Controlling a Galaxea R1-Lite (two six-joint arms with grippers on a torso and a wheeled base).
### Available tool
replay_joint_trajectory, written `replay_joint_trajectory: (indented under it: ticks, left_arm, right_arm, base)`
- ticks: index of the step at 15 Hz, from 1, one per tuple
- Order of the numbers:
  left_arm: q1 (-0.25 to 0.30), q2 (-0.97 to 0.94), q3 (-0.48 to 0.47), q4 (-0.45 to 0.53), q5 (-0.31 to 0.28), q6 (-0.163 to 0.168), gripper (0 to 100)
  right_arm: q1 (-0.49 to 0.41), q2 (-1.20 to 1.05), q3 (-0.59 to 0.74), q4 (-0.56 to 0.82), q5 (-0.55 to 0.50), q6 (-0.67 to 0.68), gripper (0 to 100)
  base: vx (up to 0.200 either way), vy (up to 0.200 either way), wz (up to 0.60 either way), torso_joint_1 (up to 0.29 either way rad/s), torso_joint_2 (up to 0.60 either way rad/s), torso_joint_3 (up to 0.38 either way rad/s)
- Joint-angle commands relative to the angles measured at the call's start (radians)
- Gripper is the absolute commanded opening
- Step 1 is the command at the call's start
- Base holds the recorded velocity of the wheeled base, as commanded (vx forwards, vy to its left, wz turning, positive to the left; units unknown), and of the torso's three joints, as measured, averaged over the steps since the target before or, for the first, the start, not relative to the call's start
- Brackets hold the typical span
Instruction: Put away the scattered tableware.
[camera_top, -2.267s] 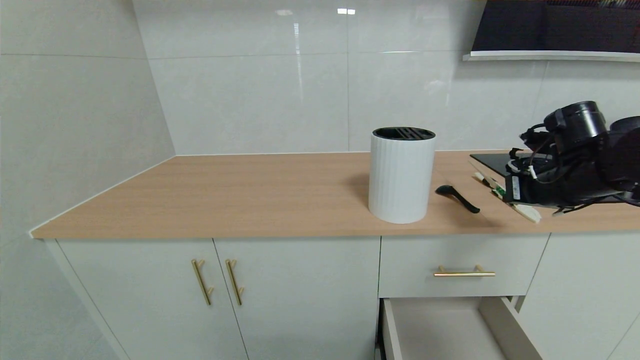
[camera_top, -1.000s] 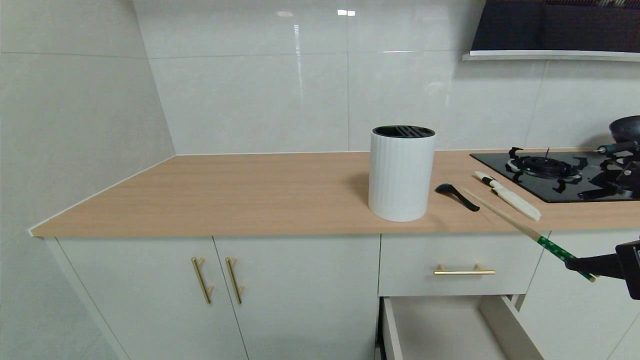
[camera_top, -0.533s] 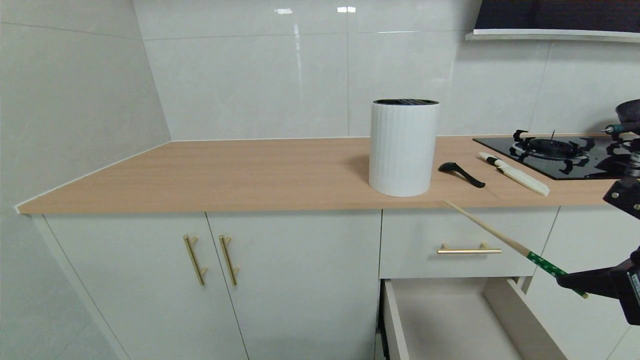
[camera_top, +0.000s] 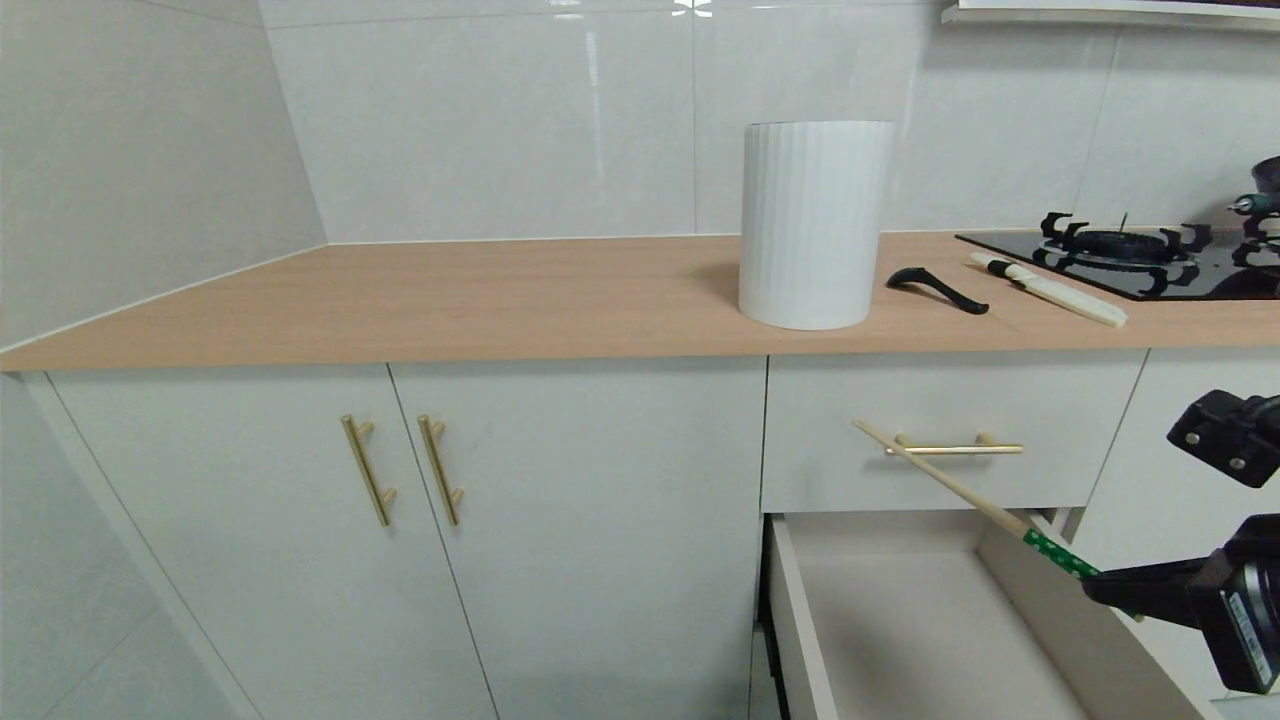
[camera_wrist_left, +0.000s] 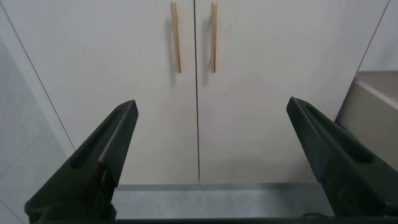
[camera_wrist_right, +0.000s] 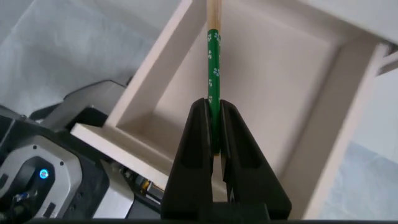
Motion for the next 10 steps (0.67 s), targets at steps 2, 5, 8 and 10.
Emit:
replay_joint_trajectory:
  ticks: [2,5,8,10]
  left_arm:
    - [0.001,0.0,0.0,0.0,0.0,0.0,100]
    - [0.001,0.0,0.0,0.0,0.0,0.0,100]
    - [0.001,0.0,0.0,0.0,0.0,0.0,100]
    - [0.001,0.0,0.0,0.0,0.0,0.0,100]
  right_arm:
    - [0.006,0.026,0.018,-0.019,0.001,-0.004,0]
    - [0.006,0.097,0.069,-0.074,-0.001,-0.048,0]
    - [0.043,0.256,0.095,-0.123,-0.068,-0.045,0]
    - [0.047,0.367,0.082,-0.125,-0.071,-0.039,0]
  base:
    - [0.0,0.0,0.0,0.0,0.0,0.0]
    - [0.0,0.0,0.0,-0.072,0.1,0.098]
    - [0.0,0.0,0.0,-0.023,0.04,0.029]
    - [0.0,0.0,0.0,0.0,0.0,0.0]
